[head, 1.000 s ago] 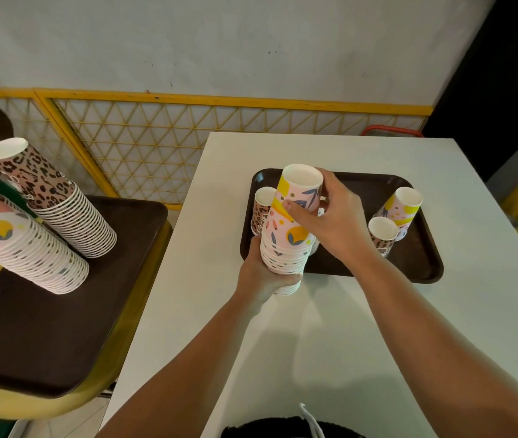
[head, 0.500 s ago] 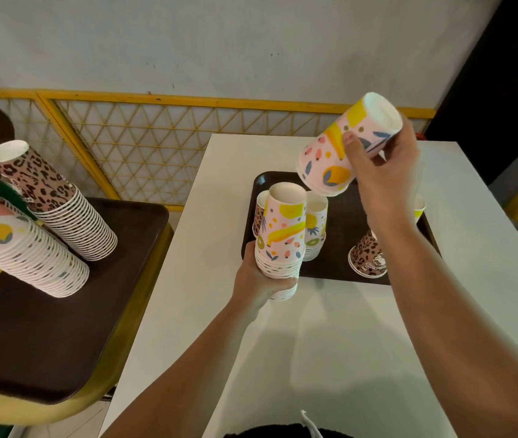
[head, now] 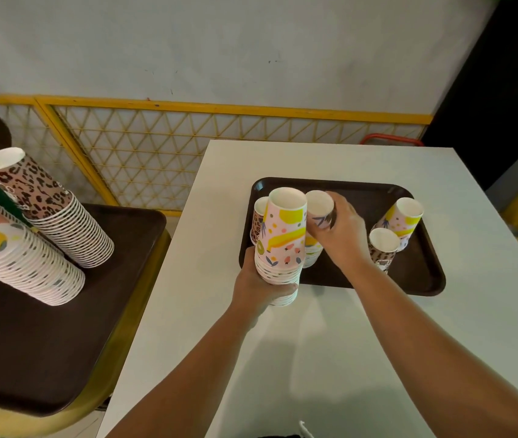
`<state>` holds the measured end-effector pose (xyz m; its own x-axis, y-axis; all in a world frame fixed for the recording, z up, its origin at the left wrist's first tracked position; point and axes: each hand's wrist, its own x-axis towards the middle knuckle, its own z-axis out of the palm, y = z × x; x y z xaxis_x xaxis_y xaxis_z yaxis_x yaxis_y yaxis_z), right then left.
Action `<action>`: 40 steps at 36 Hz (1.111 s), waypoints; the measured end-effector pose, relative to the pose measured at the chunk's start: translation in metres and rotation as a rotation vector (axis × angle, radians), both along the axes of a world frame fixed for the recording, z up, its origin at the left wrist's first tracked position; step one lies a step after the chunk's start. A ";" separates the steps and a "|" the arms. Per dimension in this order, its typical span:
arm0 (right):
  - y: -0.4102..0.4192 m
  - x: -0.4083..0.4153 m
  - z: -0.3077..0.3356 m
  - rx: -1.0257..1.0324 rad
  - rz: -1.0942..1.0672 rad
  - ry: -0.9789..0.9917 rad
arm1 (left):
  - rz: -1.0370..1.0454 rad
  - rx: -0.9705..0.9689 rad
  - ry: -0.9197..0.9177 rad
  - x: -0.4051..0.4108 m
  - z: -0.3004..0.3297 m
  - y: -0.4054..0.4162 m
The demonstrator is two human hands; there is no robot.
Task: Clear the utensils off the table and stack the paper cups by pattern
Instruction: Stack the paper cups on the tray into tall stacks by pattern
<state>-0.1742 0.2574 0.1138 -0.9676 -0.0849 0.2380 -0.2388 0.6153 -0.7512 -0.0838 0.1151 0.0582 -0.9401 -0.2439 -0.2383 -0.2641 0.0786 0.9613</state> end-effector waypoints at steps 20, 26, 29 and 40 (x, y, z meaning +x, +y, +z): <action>-0.015 0.035 0.043 -0.133 0.225 -0.025 | -0.041 0.019 0.059 0.002 0.005 0.008; -0.014 0.038 0.054 -0.200 0.187 0.036 | -0.049 -0.010 0.055 0.003 0.005 0.008; -0.014 0.038 0.061 -0.218 0.171 0.048 | -0.039 -0.020 0.038 0.003 0.004 0.007; -0.014 0.032 0.081 -0.285 0.132 0.069 | -0.014 0.012 0.029 0.004 0.001 0.003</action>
<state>-0.1420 0.2430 0.1951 -0.9333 -0.1291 0.3352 -0.3592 0.3432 -0.8679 -0.0800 0.1182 0.0590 -0.9499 -0.2277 -0.2139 -0.2353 0.0709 0.9693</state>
